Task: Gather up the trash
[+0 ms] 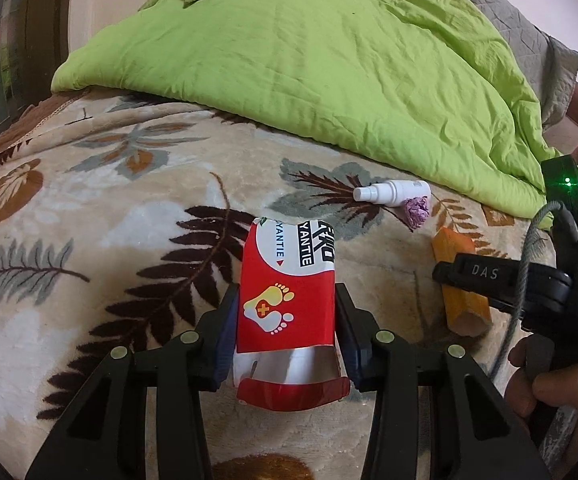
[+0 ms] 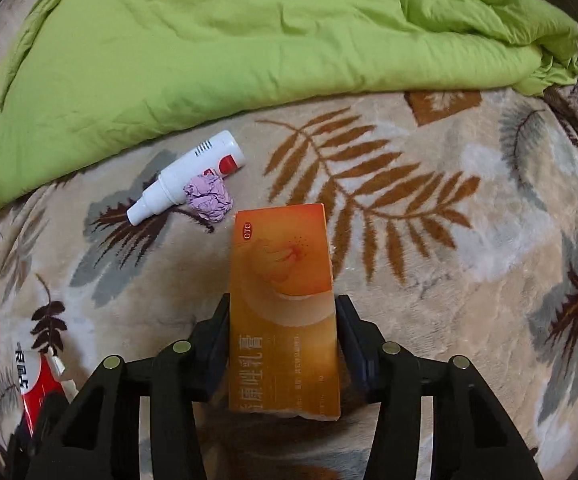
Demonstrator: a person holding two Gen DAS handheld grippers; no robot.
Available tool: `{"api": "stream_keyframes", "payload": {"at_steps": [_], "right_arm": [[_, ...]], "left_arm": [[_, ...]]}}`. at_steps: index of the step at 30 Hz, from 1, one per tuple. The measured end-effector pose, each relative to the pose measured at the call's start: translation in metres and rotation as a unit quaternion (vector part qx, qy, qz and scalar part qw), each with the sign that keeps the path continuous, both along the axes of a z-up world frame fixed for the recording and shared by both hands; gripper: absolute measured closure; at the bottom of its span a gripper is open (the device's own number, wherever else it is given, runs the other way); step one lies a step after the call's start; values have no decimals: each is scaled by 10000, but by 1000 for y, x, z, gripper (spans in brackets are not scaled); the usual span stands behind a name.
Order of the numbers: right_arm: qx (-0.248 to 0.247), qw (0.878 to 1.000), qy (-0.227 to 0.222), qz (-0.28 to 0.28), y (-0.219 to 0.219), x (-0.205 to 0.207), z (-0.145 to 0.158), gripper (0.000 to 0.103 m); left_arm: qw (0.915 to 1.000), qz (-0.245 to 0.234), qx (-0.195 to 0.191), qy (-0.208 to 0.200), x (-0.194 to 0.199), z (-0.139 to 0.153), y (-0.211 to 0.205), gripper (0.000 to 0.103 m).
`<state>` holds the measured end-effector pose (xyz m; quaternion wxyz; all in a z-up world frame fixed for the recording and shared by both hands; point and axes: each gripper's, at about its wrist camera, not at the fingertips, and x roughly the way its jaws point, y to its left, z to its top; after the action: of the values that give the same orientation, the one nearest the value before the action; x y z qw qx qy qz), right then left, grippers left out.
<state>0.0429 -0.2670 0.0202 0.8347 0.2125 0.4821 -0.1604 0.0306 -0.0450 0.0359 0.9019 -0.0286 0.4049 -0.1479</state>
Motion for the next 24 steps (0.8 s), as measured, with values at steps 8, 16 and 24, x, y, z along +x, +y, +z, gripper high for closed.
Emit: {"api": "stream_keyframes", "payload": {"at_steps": [8, 16, 24], "right_arm": [[296, 9982, -512, -61, -5, -68, 27, 53], [266, 9948, -958, -241, 13, -138, 49, 53], [78, 9939, -1067, -284, 0, -130, 37, 53]], "left_arm": [[9994, -333, 27, -108, -14, 4, -14, 60], [9986, -505, 105, -128, -27, 4, -21, 60], [9972, -664, 252, -222, -32, 3, -31, 60]]}}
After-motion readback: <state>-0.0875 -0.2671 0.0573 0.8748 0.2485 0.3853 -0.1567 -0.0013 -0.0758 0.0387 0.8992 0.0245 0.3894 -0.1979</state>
